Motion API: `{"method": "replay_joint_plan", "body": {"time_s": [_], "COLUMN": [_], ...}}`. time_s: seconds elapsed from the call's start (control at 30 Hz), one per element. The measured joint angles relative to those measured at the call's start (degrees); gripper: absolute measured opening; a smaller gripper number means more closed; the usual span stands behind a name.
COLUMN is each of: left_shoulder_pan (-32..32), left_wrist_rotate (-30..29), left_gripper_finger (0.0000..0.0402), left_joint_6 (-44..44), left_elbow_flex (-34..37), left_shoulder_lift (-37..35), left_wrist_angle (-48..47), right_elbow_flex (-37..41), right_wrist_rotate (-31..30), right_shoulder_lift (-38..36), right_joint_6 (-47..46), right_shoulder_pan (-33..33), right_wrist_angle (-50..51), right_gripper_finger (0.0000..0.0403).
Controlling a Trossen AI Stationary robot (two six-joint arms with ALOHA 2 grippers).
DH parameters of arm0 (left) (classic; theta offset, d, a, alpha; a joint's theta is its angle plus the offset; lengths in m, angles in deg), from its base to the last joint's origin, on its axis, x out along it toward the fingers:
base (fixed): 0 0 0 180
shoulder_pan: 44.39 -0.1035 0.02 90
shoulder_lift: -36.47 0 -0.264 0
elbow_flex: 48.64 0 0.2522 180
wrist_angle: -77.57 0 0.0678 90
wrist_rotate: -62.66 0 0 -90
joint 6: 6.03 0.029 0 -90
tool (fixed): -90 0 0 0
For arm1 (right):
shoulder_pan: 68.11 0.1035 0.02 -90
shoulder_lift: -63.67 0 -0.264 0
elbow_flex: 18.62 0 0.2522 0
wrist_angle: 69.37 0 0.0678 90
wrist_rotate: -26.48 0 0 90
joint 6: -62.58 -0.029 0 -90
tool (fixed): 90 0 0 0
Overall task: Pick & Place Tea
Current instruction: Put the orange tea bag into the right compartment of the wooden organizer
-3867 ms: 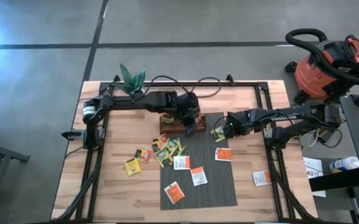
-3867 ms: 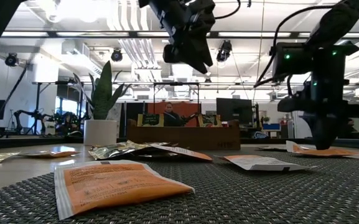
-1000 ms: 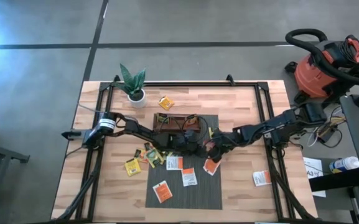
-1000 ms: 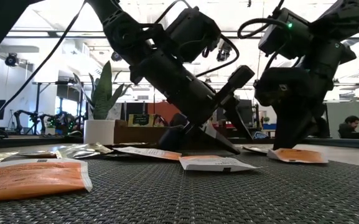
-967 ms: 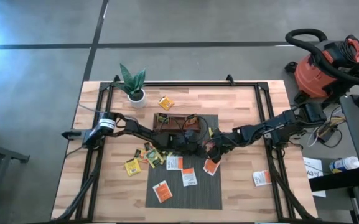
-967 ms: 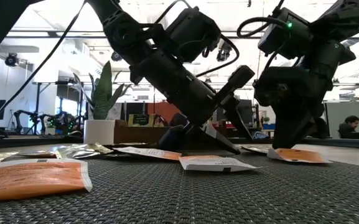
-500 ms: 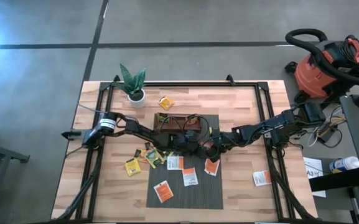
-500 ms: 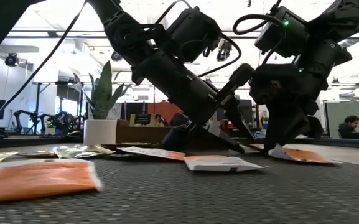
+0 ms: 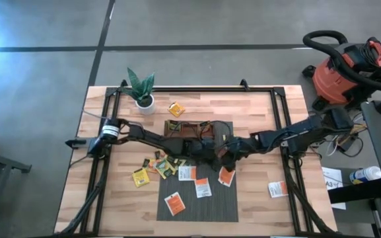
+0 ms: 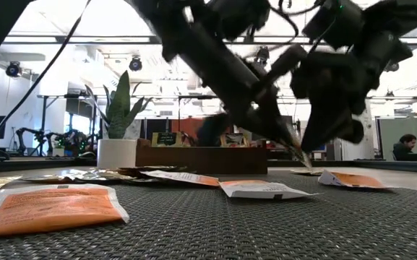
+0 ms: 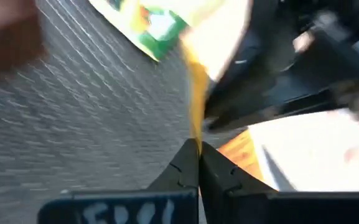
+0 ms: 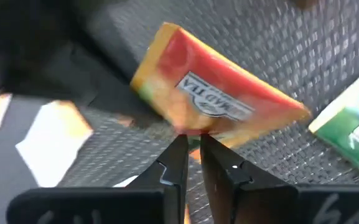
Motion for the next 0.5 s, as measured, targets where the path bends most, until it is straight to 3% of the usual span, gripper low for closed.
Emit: {"method": "replay_joint_plan", "body": {"time_s": [0.23,0.4,0.5], "left_shoulder_pan": [-0.5,-2.5,-3.2], "left_wrist_rotate": [-9.3,-8.2,-11.0], "left_gripper_finger": [0.0001,0.0,0.0], "left_joint_6": [6.6,-0.6,-5.7], "left_elbow_flex": [-3.0,0.9,4.9], "left_shoulder_lift": [-8.4,-17.7,-24.6], "left_wrist_angle": [-19.0,-18.3,-11.9], "right_elbow_flex": [0.0,0.0,0.1], "right_wrist_rotate": [-2.3,-10.6,-11.5], "right_shoulder_lift": [-13.4,-21.5,-24.6], "right_joint_6": [6.8,9.9,10.6], "right_shoulder_pan": [0.0,0.0,-0.1], "right_wrist_angle": [2.4,2.2,2.0], "right_gripper_finger": [0.0043,0.0043,0.0043]}}
